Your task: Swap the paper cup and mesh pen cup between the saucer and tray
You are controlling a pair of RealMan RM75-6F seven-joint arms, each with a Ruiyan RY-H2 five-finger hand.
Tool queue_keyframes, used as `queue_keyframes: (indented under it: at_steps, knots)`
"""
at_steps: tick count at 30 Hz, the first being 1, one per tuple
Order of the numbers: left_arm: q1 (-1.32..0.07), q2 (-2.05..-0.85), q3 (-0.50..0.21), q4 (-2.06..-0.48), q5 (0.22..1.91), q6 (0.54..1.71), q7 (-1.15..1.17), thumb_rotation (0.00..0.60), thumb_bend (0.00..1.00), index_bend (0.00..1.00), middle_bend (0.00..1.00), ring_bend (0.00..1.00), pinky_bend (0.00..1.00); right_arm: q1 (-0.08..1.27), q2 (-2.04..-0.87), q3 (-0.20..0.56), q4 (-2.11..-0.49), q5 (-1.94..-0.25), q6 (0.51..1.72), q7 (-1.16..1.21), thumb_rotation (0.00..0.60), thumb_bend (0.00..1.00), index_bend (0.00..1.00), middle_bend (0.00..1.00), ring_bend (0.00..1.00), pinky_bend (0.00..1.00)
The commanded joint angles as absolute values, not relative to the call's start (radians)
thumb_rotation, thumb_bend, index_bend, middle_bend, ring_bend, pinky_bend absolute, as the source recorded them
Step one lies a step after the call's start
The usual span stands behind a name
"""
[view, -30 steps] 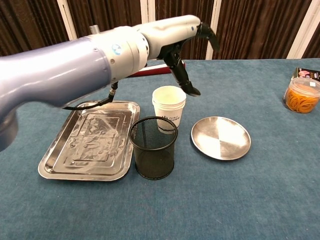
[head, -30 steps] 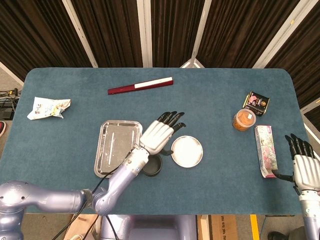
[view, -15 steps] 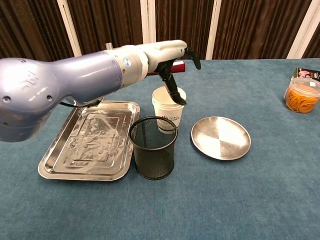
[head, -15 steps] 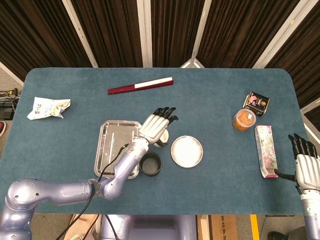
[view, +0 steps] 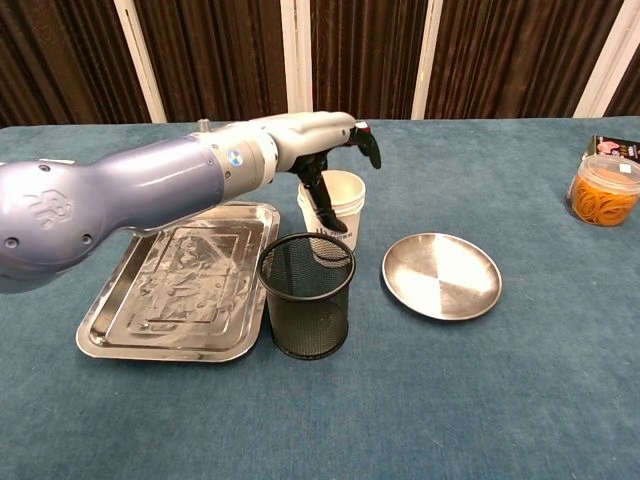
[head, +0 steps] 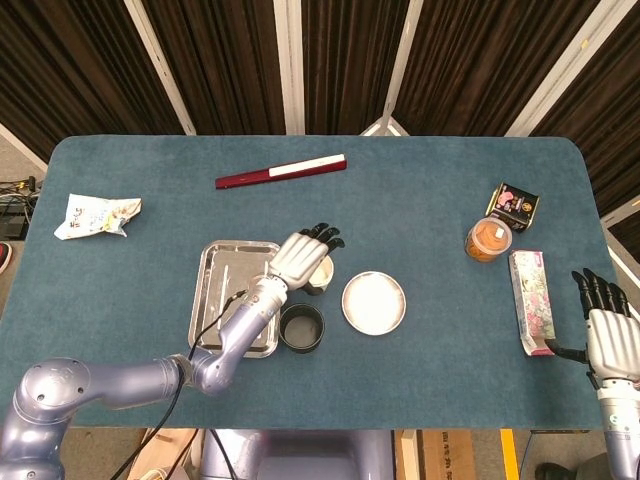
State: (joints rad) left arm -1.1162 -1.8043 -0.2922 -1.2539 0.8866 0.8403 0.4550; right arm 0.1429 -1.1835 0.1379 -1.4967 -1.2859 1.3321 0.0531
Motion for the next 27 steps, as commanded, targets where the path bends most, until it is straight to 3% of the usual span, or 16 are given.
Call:
queue_keyframes:
  at_steps: [1, 6, 12, 18, 23, 27]
  knots:
    - [-1.110, -1.795, -0.281, -1.261, 0.891, 0.848, 0.466, 0.600, 0.26, 0.31, 0.20, 0.18, 0.34, 0.143, -1.184, 0.138, -1.498, -1.287, 1.333, 0.052, 0.600, 0.00, 0.00, 0.00, 0.00, 0.00]
    - [-1.096, -1.772, -0.263, -1.298, 0.876, 0.866, 0.500, 0.600, 0.29, 0.36, 0.27, 0.24, 0.38, 0.144, -1.187, 0.137, -1.499, -1.286, 1.327, 0.048, 0.600, 0.00, 0.00, 0.00, 0.00, 0.00]
    - [-1.082, -1.752, -0.252, -1.341, 0.901, 0.899, 0.507, 0.600, 0.47, 0.48, 0.43, 0.37, 0.48, 0.144, -1.188, 0.137, -1.502, -1.288, 1.327, 0.046, 0.600, 0.00, 0.00, 0.00, 0.00, 0.00]
    - [-1.065, -1.722, -0.258, -1.378, 0.913, 0.926, 0.498, 0.600, 0.48, 0.48, 0.43, 0.37, 0.47, 0.145, -1.188, 0.134, -1.502, -1.290, 1.320, 0.044, 0.600, 0.00, 0.00, 0.00, 0.00, 0.00]
    - [-1.018, -1.613, -0.263, -1.496, 0.973, 0.992, 0.479, 0.600, 0.48, 0.48, 0.42, 0.36, 0.47, 0.144, -1.186, 0.134, -1.505, -1.291, 1.321, 0.048, 0.600, 0.00, 0.00, 0.00, 0.00, 0.00]
    - [-0.949, -1.500, -0.226, -1.591, 1.011, 1.030, 0.456, 0.600, 0.47, 0.47, 0.40, 0.35, 0.46, 0.144, -1.186, 0.133, -1.507, -1.294, 1.321, 0.047, 0.600, 0.00, 0.00, 0.00, 0.00, 0.00]
